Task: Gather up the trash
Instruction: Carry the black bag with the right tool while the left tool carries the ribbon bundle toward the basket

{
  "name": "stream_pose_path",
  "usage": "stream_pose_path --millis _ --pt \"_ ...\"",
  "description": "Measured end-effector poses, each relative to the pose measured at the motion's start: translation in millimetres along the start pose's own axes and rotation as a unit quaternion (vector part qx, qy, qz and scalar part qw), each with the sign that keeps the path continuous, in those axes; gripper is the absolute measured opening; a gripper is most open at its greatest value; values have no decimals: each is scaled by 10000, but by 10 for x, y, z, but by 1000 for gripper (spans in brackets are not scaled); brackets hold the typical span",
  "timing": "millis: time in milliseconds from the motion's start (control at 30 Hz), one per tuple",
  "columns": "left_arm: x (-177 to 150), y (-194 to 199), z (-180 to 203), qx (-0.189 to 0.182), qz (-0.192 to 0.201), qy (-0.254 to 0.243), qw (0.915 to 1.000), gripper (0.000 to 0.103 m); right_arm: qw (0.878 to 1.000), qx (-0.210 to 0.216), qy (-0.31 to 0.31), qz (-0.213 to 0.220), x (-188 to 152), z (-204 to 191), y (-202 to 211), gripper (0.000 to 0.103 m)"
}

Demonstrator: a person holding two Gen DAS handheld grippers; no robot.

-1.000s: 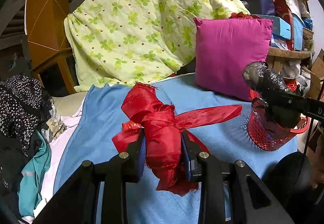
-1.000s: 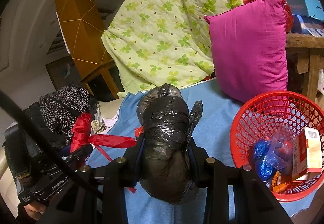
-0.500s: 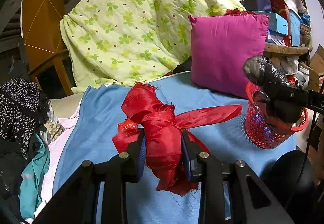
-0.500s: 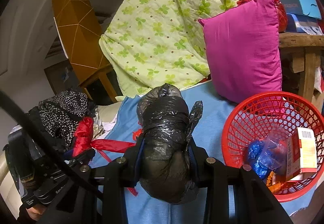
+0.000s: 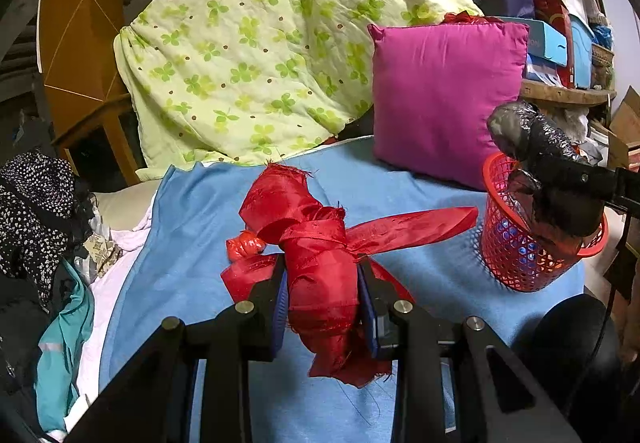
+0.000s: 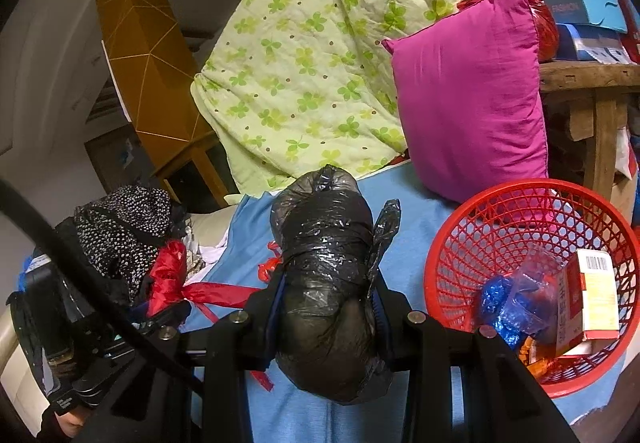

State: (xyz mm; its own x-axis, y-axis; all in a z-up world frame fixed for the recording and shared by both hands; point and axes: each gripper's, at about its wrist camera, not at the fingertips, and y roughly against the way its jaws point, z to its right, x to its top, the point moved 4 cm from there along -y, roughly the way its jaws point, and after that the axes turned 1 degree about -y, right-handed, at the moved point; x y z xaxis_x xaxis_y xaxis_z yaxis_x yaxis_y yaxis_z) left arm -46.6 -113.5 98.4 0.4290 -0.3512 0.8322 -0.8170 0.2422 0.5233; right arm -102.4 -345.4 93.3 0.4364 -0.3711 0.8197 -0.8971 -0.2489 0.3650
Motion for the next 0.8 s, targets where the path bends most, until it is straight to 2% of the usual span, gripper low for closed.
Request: stream_pose_path --millis 800 --pt "34 -55 117 -113 -53 -118 9999 33 9994 -103 -226 243 19 193 231 40"
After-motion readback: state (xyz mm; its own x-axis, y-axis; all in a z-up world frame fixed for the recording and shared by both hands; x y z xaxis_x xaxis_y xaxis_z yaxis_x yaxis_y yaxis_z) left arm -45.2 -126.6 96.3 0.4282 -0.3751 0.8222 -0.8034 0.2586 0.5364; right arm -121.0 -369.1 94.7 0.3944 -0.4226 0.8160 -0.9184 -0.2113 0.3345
